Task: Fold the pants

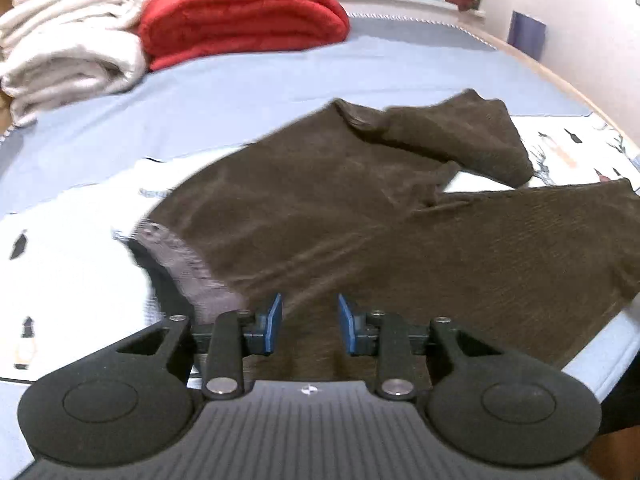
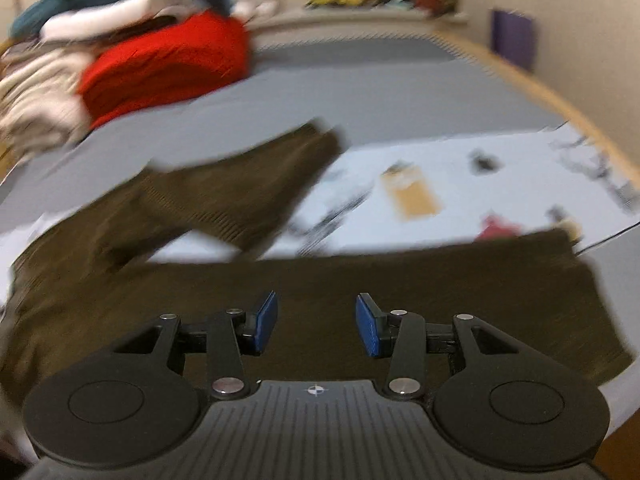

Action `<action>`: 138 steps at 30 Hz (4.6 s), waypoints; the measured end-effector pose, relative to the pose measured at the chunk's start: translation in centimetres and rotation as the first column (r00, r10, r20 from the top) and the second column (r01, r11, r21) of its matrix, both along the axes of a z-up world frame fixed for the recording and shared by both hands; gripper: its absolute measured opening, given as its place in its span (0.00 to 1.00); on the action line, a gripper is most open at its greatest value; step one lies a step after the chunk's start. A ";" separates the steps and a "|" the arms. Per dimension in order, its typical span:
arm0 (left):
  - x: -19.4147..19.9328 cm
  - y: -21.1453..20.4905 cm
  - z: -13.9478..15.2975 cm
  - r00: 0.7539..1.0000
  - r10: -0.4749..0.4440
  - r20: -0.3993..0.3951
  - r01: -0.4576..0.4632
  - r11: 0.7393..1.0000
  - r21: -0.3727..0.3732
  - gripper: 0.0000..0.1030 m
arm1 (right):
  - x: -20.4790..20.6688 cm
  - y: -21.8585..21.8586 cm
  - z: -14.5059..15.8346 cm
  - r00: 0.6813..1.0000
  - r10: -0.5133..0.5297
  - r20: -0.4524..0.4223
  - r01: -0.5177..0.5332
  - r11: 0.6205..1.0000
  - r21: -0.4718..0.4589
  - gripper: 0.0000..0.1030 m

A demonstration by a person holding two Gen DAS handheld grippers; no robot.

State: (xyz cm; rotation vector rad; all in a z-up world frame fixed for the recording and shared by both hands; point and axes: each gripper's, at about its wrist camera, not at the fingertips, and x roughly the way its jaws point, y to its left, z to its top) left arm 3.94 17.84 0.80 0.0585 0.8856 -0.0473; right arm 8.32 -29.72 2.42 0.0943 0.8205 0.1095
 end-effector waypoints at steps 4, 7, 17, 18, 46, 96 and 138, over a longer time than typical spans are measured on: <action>-0.2 4.7 -3.7 0.975 0.175 -0.139 -0.187 0.980 -0.072 0.34 | -0.8 4.8 -2.9 0.987 0.093 -0.129 -0.098 0.995 -0.035 0.44; 0.1 7.1 -4.8 0.939 0.281 -0.199 -0.306 0.946 -0.109 0.49 | -0.5 7.1 -4.2 0.976 0.159 -0.150 -0.174 0.980 -0.096 0.44; 1.7 6.8 -6.8 0.911 0.263 -0.317 -0.332 0.925 -0.185 0.75 | -0.1 8.7 -9.1 0.926 0.180 -0.331 -0.253 0.948 -0.193 0.44; 1.9 6.4 -7.2 0.909 0.255 -0.329 -0.321 0.932 -0.166 0.75 | -0.1 8.6 -9.5 0.920 0.168 -0.353 -0.250 0.947 -0.201 0.44; 1.2 6.1 -7.8 0.906 0.256 -0.338 -0.284 0.958 -0.036 0.40 | 0.7 10.3 -10.5 0.884 0.232 -0.406 -0.325 0.930 -0.175 0.41; 6.3 -6.9 -7.4 0.973 -0.011 -0.229 0.027 0.997 0.071 0.83 | 2.5 -4.9 -10.8 0.930 -0.219 -0.294 0.126 0.943 -0.307 0.50; 10.1 -8.4 -7.2 0.984 0.071 -0.161 -0.069 0.997 0.022 0.21 | 23.6 -3.0 -13.0 0.898 -0.200 -0.393 0.421 0.648 0.634 0.54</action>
